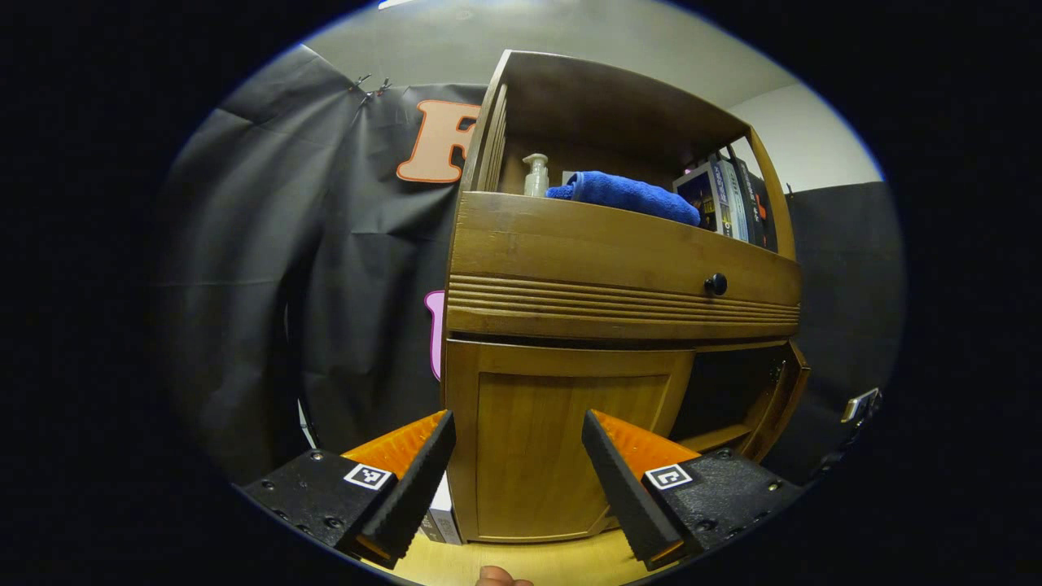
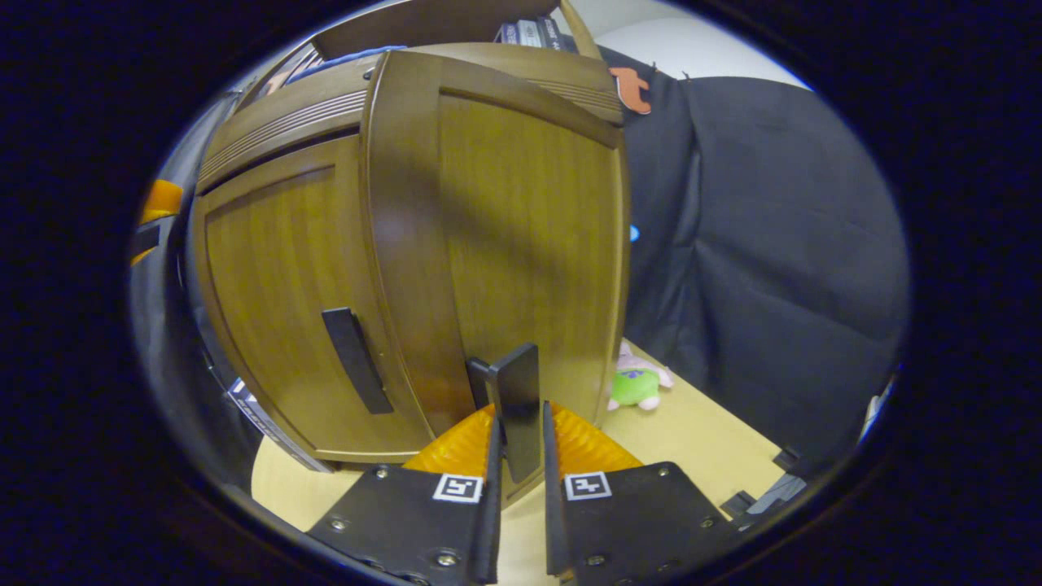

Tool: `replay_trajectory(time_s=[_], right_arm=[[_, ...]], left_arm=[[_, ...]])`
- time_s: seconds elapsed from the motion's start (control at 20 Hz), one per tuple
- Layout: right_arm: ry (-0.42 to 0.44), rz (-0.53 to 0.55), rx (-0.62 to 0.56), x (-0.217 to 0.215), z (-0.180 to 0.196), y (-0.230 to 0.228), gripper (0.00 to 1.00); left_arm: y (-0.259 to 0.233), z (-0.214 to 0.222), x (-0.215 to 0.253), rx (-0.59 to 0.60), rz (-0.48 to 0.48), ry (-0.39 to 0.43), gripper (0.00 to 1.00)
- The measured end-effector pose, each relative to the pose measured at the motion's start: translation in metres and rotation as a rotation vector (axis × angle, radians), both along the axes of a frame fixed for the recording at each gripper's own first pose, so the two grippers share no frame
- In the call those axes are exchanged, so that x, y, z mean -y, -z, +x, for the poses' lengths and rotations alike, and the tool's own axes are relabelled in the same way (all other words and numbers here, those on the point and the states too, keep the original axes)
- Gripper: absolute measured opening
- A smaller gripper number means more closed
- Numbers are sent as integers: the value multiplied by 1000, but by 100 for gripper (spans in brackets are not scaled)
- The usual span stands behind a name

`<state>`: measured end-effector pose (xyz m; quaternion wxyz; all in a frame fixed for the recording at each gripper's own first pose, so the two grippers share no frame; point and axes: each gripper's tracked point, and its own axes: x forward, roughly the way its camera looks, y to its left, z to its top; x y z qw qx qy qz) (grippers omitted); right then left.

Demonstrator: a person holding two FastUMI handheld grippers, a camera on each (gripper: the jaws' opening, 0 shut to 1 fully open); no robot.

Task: Open the right door of the double-door shoe cabinet with the right hand, and open the left door with the left hand.

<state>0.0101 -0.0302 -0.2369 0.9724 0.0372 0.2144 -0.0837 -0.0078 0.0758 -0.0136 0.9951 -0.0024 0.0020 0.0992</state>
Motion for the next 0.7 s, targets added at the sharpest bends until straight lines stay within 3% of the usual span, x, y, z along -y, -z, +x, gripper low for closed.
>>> replay_trajectory(time_s=[0.15,0.7], right_arm=[[29,-6,8,21,-14,0,23],[66,21,14,88,-50,-3,23]], left_arm=[[3,-3,10,-7,50,6,97],[7,6,70,-8,28,113,94]])
